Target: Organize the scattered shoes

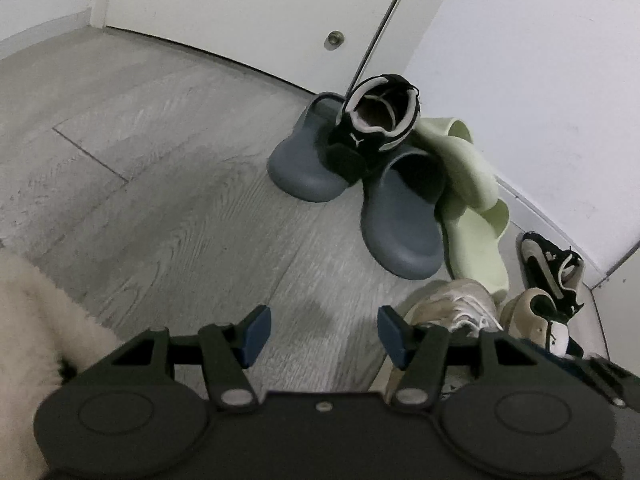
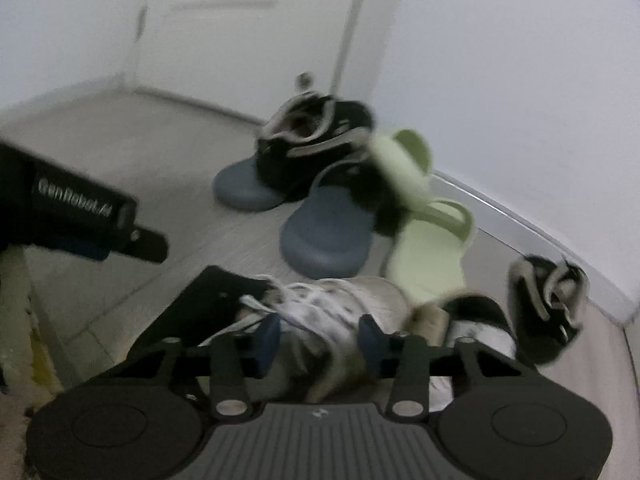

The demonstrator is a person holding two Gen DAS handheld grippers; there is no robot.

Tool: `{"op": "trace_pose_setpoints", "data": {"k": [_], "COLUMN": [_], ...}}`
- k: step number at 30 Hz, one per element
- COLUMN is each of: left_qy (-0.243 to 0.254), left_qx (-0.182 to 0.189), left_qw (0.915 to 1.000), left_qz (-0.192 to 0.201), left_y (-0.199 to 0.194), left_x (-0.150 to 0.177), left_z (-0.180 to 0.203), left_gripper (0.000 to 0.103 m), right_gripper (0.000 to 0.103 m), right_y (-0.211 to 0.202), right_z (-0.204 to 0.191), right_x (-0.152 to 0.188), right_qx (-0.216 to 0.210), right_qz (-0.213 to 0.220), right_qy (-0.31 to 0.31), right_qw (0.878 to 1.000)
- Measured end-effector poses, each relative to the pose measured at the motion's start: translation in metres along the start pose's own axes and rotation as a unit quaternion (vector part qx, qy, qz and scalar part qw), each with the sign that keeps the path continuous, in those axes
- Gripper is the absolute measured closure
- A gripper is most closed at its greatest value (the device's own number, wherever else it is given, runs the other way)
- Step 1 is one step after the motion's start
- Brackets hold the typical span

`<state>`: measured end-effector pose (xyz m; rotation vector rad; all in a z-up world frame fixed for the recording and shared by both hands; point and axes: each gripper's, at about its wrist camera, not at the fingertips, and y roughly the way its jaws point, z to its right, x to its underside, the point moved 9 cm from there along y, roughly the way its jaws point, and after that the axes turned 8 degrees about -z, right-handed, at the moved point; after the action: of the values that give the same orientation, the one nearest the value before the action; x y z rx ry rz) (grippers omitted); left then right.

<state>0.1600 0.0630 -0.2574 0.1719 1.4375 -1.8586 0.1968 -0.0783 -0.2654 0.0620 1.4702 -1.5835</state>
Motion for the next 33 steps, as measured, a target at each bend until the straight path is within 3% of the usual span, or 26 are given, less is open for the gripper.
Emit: {"op": "trace_pose_setpoints", "data": {"k": [5, 10, 13, 18, 20, 25, 29, 33], "left_qy": [-0.011, -0.030, -0.038, -0.056, -0.065, -0.071, -0.056, -0.043], "left_qx": [0.008, 0.016, 0.019, 0.023, 0.024, 0.024, 0.016, 0.013], "left_qw": [0.9999, 0.9994, 0.9991, 0.9980, 0.9972, 0.9962, 0.9969, 0.9971], "left_qz": [-0.007, -0.011, -0.007, 0.017, 0.030, 0.045, 0.053, 0.061], "left_y": [0.002, 0.004, 0.003, -0.004, -0.008, -0.012, -0.014, -0.015], "left_x": [0.000, -0.002, -0.003, -0.007, -0.009, -0.012, -0.012, -0.011], "left_z": [-0.002, -0.006, -0.008, -0.012, -0.015, -0.017, -0.014, -0.009], "left_gripper": [0.043, 0.043, 0.043, 0.043, 0.043, 0.043, 0.043, 0.043], "right_gripper": [0.065, 0.076, 0.081, 0.084, 0.084, 0.084, 0.084, 0.083], "right_y": [0.025, 0.029, 0.025, -0.003, -0.025, -0.075, -0.107, -0.128], "right_z": [-0.020, -0.021, -0.018, -0.002, 0.008, 0.039, 0.079, 0.135], "right_x": [-0.011, -0.014, -0.014, -0.016, -0.025, -0.045, -0.044, -0.012], "right_qx": [0.055, 0.070, 0.084, 0.113, 0.133, 0.178, 0.206, 0.256], "right_qz": [-0.033, -0.035, -0.016, 0.066, 0.120, 0.201, 0.217, 0.197], "right_qy": [-0.084, -0.068, -0.044, 0.011, 0.030, 0.063, 0.098, 0.154], "right_qw": [0.994, 0.995, 0.995, 0.991, 0.983, 0.961, 0.949, 0.934]}}
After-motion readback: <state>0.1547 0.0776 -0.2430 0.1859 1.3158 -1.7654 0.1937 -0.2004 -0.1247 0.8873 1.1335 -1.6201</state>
